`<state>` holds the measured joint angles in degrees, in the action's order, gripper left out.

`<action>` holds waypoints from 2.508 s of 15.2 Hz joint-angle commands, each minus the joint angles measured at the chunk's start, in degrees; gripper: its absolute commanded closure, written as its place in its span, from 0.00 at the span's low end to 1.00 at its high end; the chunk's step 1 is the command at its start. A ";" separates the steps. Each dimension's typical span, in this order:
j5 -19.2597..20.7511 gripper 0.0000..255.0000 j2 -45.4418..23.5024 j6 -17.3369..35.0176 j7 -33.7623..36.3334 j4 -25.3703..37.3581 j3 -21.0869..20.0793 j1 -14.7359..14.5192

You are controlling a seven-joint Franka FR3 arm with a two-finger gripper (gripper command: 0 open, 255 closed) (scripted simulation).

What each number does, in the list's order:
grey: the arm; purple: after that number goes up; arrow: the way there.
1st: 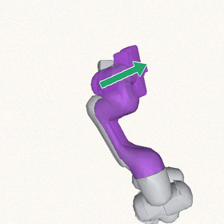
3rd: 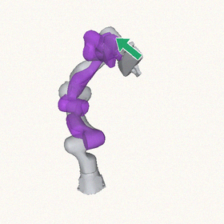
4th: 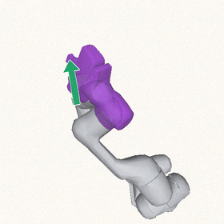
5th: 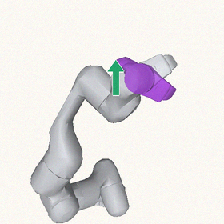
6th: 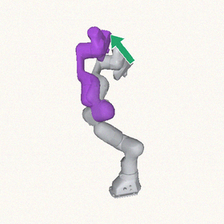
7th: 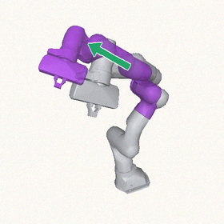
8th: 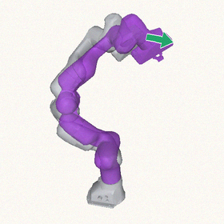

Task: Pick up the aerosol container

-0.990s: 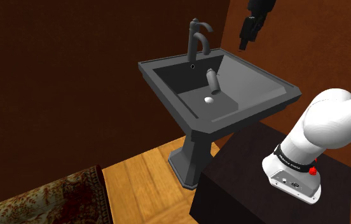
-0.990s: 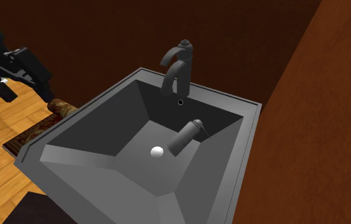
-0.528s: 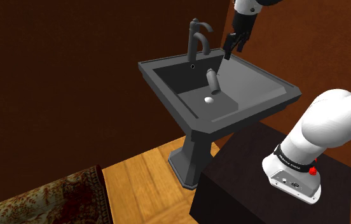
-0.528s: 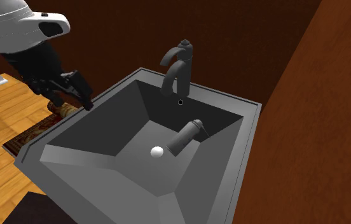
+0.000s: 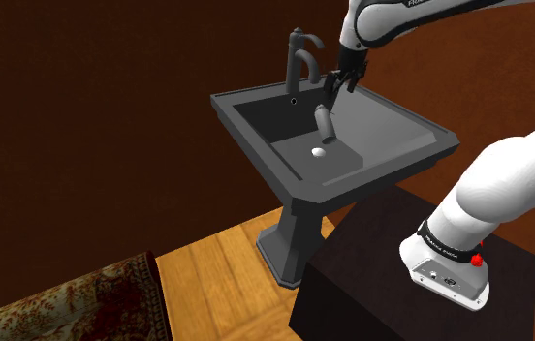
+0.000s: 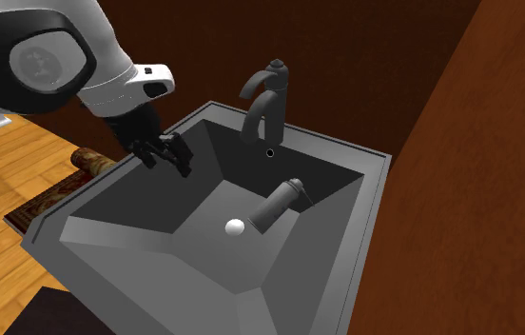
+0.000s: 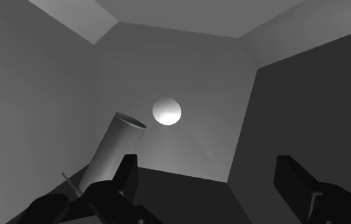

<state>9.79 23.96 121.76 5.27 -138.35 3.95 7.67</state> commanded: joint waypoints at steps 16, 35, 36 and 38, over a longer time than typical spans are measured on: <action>3.35 0.00 -32.47 25.42 12.20 12.59 5.03 6.82; 0.70 0.00 -54.46 36.38 16.98 26.25 7.47 10.48; 0.69 1.00 -54.52 36.34 17.01 26.34 7.46 10.45; 0.71 1.00 -54.52 36.32 17.08 26.35 7.48 10.39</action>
<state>10.49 -30.47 158.00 22.32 -112.01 11.46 18.09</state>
